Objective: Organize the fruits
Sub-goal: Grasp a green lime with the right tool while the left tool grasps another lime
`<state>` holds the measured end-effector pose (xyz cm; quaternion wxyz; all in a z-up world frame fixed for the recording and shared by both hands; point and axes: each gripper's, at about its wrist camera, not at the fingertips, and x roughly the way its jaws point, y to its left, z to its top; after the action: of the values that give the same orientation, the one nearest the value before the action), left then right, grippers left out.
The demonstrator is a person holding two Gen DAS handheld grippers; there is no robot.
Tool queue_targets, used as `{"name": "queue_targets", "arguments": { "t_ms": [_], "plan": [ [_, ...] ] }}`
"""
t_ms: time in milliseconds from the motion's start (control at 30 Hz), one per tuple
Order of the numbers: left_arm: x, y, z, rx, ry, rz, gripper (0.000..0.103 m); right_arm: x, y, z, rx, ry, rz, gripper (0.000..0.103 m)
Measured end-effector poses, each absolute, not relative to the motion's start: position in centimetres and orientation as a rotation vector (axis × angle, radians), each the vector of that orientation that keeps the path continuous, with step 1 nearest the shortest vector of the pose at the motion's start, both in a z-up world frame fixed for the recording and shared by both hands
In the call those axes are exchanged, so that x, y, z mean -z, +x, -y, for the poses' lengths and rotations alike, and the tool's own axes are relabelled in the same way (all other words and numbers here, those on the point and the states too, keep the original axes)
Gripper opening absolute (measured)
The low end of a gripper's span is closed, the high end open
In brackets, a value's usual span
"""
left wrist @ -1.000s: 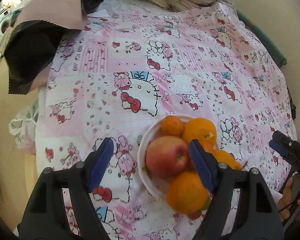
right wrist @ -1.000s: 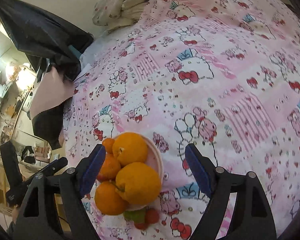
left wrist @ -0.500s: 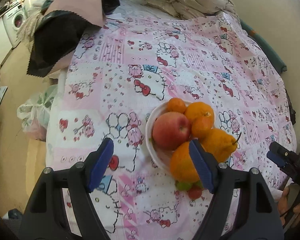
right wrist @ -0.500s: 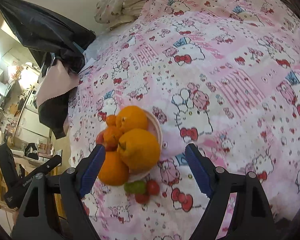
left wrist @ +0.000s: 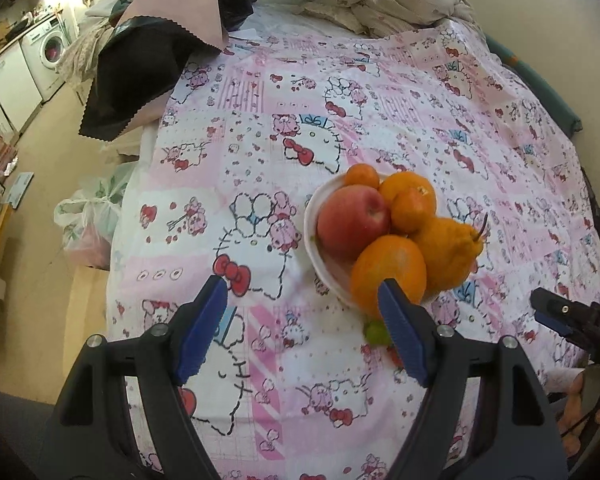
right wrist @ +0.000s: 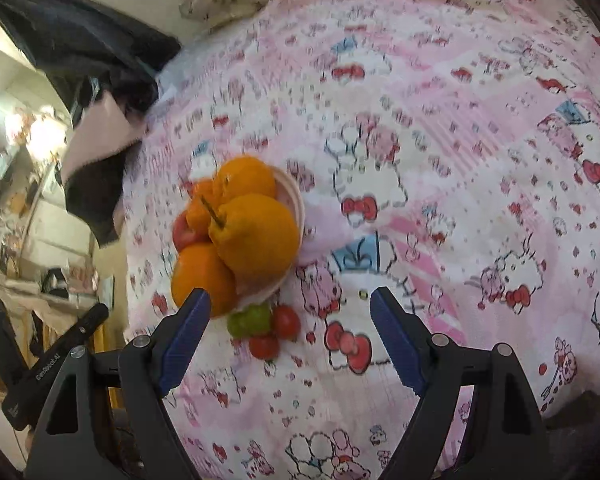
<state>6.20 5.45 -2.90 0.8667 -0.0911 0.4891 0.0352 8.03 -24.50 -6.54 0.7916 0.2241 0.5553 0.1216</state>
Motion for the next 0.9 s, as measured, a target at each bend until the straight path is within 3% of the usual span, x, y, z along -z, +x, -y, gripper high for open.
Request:
{"name": "queue_targets", "arguments": {
  "t_ms": [167, 333, 867, 900],
  "plan": [
    [3.5, 5.3, -5.9, -0.06, -0.255, -1.033, 0.075, 8.6, 8.6, 21.9, -0.317, 0.423, -1.299, 0.083],
    [4.3, 5.2, -6.2, -0.085, -0.275, -1.064, 0.075, 10.9, 9.5, 19.3, -0.378, 0.412, -1.39, 0.052],
    [5.0, 6.2, -6.7, -0.08, -0.336, -1.095, 0.075, 13.9, 11.1, 12.5, -0.356, 0.054, -1.41, 0.052],
    [5.0, 6.3, -6.7, -0.08, -0.334, -1.096, 0.075, 13.9, 11.2, 12.3, -0.358, 0.04, -1.405, 0.048]
  ]
}}
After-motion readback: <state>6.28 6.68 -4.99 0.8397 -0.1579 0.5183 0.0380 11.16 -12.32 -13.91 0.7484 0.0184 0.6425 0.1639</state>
